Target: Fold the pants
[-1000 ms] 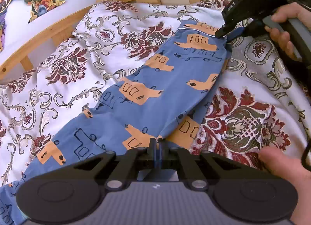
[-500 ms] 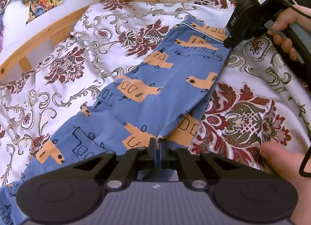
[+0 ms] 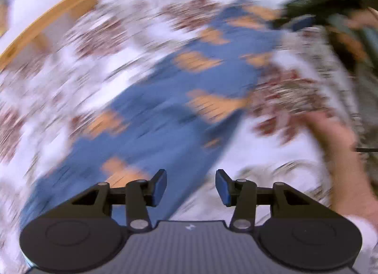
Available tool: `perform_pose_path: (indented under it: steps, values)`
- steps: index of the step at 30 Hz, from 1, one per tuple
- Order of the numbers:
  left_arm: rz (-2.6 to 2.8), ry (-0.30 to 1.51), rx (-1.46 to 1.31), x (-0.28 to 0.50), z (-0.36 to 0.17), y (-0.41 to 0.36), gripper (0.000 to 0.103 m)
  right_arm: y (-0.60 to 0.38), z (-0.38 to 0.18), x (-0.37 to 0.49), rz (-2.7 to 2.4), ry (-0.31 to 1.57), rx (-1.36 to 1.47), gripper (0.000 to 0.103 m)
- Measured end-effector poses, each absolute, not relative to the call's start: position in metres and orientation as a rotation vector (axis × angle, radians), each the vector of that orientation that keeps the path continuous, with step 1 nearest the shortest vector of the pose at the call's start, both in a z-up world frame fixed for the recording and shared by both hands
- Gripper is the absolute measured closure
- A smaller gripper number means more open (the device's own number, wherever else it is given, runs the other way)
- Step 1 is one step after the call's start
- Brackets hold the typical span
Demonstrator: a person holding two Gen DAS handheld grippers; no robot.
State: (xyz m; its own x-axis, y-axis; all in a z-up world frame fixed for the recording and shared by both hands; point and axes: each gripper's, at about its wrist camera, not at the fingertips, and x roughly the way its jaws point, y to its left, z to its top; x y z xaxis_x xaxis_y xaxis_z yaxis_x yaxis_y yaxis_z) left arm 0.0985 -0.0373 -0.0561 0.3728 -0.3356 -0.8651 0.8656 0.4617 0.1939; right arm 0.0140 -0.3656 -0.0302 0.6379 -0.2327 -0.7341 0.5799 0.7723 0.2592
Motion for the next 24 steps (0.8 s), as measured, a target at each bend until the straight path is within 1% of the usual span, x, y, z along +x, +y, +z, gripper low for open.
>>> perform_pose_path:
  steps: [1,2,3,7,9,10,12,13,14,17,18,20,22,23,24]
  values:
    - [-0.803,0.883,0.702,0.110,-0.053,-0.023,0.051,-0.355,-0.028,0.018,-0.439,0.732,0.470,0.038]
    - [-0.727,0.899,0.671,0.122,-0.050,-0.007,0.050,-0.345,-0.026,0.023,-0.396,0.725,0.428,0.034]
    - [-0.626,0.913,0.645,0.134,-0.048,0.009,0.050,-0.335,-0.025,0.030,-0.349,0.726,0.390,0.032]
    - [-0.278,0.965,0.543,0.176,-0.040,0.063,0.051,-0.292,-0.031,0.053,-0.169,0.774,0.243,0.032]
    - [-0.175,0.981,0.505,0.191,-0.043,0.078,0.051,-0.263,-0.036,0.061,-0.090,0.800,0.102,0.032]
    - [-0.143,0.990,0.520,0.196,-0.049,0.080,0.049,-0.250,-0.040,0.065,-0.067,0.812,0.030,0.032]
    - [-0.128,1.000,0.644,0.203,-0.069,0.074,0.047,-0.227,-0.053,0.071,-0.049,0.853,-0.119,0.032]
    - [-0.135,0.977,0.729,0.201,-0.077,0.067,0.046,-0.219,-0.062,0.074,-0.048,0.883,-0.176,0.032]
    - [-0.139,0.940,0.821,0.195,-0.084,0.059,0.043,-0.214,-0.071,0.075,-0.050,0.918,-0.226,0.032]
    - [-0.138,0.835,1.027,0.176,-0.094,0.051,0.036,-0.223,-0.071,0.071,-0.066,0.947,-0.201,0.029]
    - [-0.133,0.837,1.029,0.174,-0.093,0.053,0.035,-0.229,-0.072,0.070,-0.079,0.960,-0.176,0.026]
    - [-0.118,0.863,0.985,0.178,-0.086,0.057,0.032,-0.240,-0.072,0.069,-0.102,0.983,-0.110,0.024]
    - [-0.111,0.874,0.940,0.178,-0.076,0.061,0.032,-0.246,-0.071,0.068,-0.124,0.989,-0.077,0.025]
    - [-0.103,0.867,0.923,0.176,-0.071,0.061,0.032,-0.246,-0.066,0.066,-0.127,0.972,-0.068,0.028]
    - [-0.098,0.852,0.896,0.173,-0.064,0.061,0.032,-0.245,-0.061,0.062,-0.122,0.937,-0.058,0.028]
